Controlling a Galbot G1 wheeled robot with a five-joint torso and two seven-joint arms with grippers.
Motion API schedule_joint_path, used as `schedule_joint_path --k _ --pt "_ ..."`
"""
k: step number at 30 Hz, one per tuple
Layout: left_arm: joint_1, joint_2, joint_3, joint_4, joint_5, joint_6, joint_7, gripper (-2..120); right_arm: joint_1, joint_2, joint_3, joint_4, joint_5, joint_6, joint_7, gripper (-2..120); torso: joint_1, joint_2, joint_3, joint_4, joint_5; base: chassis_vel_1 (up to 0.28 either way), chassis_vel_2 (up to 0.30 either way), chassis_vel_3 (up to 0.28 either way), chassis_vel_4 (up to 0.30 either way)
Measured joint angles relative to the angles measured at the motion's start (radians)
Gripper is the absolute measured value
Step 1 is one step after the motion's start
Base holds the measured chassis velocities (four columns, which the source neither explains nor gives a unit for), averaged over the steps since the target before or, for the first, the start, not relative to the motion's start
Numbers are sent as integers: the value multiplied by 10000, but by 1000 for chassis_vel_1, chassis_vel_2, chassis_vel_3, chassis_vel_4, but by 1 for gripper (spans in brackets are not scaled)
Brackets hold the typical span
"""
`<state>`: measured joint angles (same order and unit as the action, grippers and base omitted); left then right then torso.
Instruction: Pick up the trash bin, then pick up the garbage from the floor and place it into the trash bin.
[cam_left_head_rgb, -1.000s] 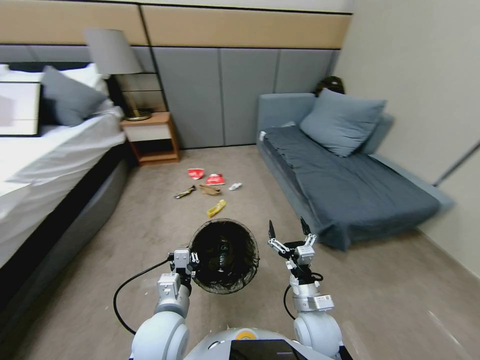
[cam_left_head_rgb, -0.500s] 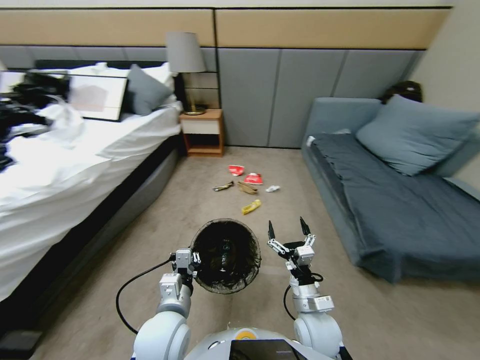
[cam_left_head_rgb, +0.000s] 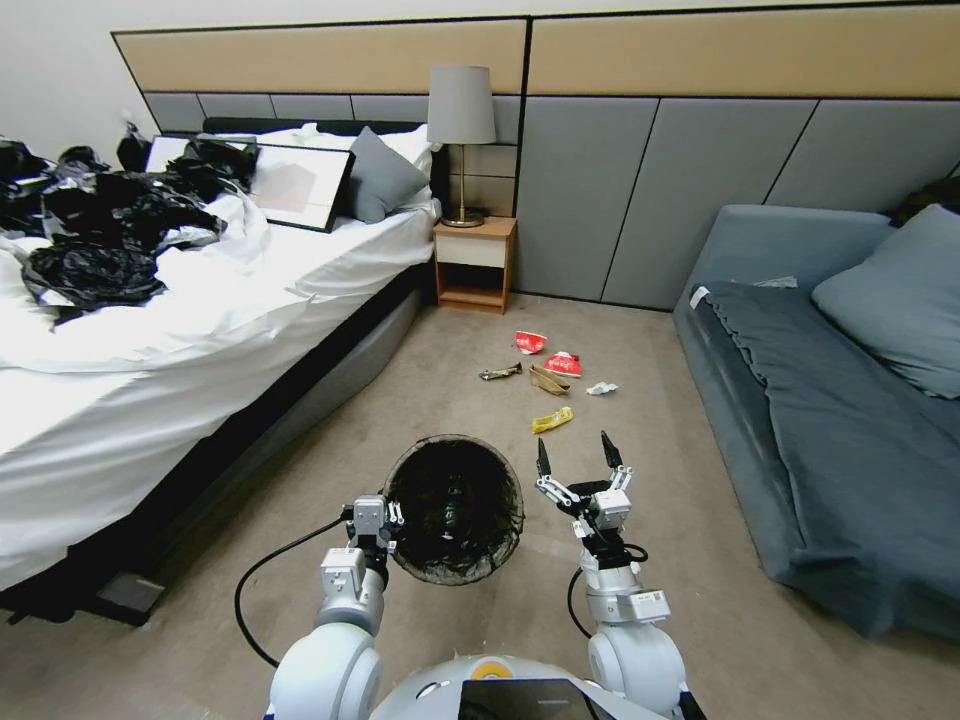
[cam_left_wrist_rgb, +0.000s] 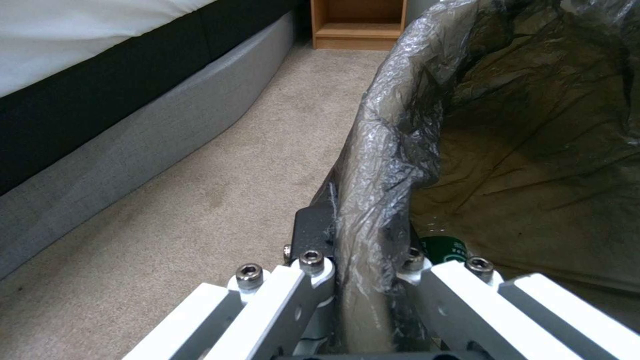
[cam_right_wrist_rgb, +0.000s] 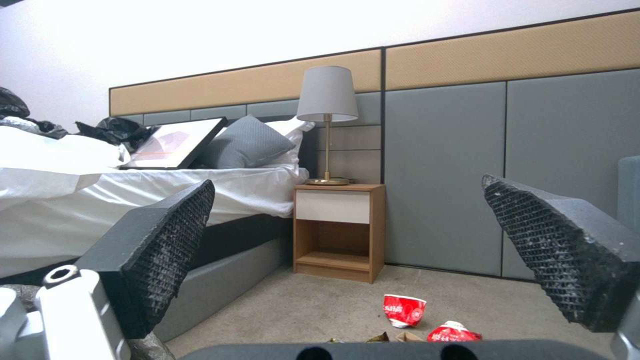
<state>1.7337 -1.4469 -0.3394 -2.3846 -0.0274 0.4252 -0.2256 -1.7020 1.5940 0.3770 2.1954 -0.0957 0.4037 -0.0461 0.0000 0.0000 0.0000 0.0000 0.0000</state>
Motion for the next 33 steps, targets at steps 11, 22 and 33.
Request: schedule_joint_path --k 11,22,33 --pt "-24 13 19 0 4 -25 23 2 0 38 25 29 8 -10 -5 100 0 0 0 0 0 0 0 0 0" --pt "-43 29 14 4 -6 -33 31 2 23 58 26 17 11 15 -5 100 -1 0 -1 1 0 -6 4 4 -3" --pt "-12 40 14 5 -8 -33 25 2 29 49 38 18 43 24 -2 100 -1 0 0 0 1 -156 164 162 -156"
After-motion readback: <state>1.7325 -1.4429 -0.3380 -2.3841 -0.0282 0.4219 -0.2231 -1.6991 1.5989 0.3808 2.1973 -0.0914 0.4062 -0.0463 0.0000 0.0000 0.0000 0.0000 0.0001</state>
